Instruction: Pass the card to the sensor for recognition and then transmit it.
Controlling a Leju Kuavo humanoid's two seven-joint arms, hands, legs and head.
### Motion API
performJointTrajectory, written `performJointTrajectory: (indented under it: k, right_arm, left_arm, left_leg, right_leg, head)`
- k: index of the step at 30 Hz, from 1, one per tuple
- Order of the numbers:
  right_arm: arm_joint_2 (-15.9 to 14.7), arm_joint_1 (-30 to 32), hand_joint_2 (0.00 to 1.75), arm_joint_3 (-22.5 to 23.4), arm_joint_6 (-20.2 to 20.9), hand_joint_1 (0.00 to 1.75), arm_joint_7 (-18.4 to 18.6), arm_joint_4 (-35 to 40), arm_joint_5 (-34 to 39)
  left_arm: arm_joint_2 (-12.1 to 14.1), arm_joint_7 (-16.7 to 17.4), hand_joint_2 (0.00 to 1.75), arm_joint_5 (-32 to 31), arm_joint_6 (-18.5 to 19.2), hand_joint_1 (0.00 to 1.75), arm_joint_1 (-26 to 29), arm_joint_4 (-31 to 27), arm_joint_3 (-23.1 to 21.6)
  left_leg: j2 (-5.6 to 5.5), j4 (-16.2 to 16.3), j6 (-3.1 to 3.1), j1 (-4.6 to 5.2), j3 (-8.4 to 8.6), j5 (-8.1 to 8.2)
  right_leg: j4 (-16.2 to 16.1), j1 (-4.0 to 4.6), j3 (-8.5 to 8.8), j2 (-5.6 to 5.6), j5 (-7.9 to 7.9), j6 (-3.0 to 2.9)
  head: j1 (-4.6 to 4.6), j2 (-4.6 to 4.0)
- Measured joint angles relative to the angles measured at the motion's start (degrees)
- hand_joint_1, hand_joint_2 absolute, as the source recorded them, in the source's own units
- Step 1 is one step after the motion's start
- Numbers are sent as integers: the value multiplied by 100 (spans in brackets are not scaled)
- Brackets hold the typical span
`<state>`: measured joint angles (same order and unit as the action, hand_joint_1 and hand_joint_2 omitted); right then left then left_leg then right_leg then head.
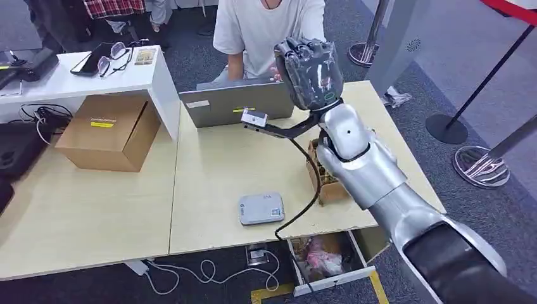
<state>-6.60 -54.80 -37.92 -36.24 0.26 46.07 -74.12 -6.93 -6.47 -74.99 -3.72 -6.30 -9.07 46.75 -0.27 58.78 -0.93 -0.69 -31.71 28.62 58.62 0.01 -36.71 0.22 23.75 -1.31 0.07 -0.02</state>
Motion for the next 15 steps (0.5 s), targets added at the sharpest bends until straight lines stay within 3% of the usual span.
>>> performJointTrajectory:
  k: [7, 15]
  right_arm:
    - [50, -591, 175, -210, -28, 175, 135, -988, -365]
    - [325, -788, 175, -345, 68, 175, 111, -1544, -347]
  left_arm:
    - [7, -31, 0, 103, -57, 0, 13, 0, -4]
    - [11, -7, 0, 219, -72, 0, 19, 0, -4]
  left_leg:
    - [-4, 0, 0, -1, -3, -1]
    - [-5, 0, -1, -1, -3, -2]
  right_leg:
    - [1, 0, 0, -3, 0, 0]
    - [1, 1, 0, -3, 0, 0]
  head:
    - [0, 0]
    - [0, 0]
